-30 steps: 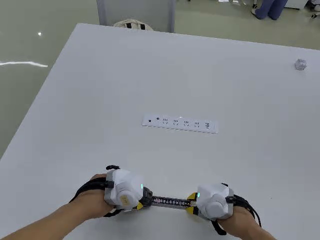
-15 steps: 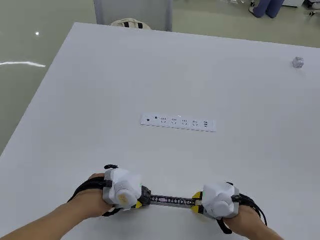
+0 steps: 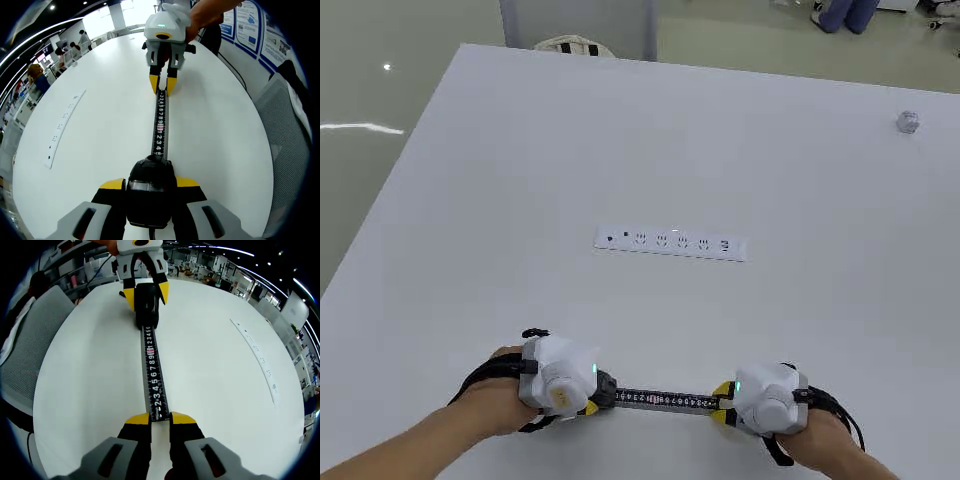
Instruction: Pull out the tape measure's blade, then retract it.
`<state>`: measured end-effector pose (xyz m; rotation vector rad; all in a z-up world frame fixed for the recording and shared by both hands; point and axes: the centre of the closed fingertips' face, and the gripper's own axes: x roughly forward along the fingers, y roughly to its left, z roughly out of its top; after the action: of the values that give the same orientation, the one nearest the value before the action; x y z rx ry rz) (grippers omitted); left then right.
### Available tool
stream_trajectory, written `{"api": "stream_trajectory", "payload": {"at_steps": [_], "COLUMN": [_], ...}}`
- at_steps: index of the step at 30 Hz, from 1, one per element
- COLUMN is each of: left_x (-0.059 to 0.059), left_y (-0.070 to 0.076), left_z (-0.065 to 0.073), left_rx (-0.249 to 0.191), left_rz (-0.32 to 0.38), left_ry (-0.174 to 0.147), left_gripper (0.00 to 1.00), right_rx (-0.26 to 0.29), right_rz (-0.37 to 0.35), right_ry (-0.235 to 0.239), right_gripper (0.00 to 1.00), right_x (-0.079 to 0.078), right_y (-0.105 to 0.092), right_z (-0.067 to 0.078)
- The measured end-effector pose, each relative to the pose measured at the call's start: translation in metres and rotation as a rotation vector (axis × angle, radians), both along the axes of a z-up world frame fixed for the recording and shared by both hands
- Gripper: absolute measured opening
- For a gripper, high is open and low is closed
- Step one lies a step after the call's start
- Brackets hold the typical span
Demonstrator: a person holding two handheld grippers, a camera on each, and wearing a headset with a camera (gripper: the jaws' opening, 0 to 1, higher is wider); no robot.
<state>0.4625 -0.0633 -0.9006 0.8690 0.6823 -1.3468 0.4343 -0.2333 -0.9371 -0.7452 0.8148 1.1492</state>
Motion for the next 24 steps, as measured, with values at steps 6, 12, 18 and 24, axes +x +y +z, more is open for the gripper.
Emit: {"api": "stream_trajectory", "payload": {"at_steps": [6, 12, 18, 24], "left_x": [0.0, 0.0, 0.0, 0.0], "left_y": [0.0, 0.0, 0.0, 0.0], "left_z": [0.0, 0.0, 0.0, 0.0], "left_rx": [0.0, 0.0, 0.0, 0.002], "left_rz": [0.002, 0.003, 0.004, 0.005], "left_ry": [0.0, 0.0, 0.001, 0.001], "left_gripper": [0.32, 0.32, 0.32, 0.32], "right_rx": [-0.002, -0.005, -0.007, -0.01], "right_rz": [-0.005, -0.015, -0.021, -0.026], "right_ry": [0.001, 0.001, 0.001, -0.001], "right_gripper": [0.12, 0.12, 0.12, 0.12], "right_x": [-0.001, -0.003, -0.005, -0.006], "right_y": [-0.005, -0.017, -0.023, -0.029], "right_z": [0.001, 0.002, 0.002, 0.003]}}
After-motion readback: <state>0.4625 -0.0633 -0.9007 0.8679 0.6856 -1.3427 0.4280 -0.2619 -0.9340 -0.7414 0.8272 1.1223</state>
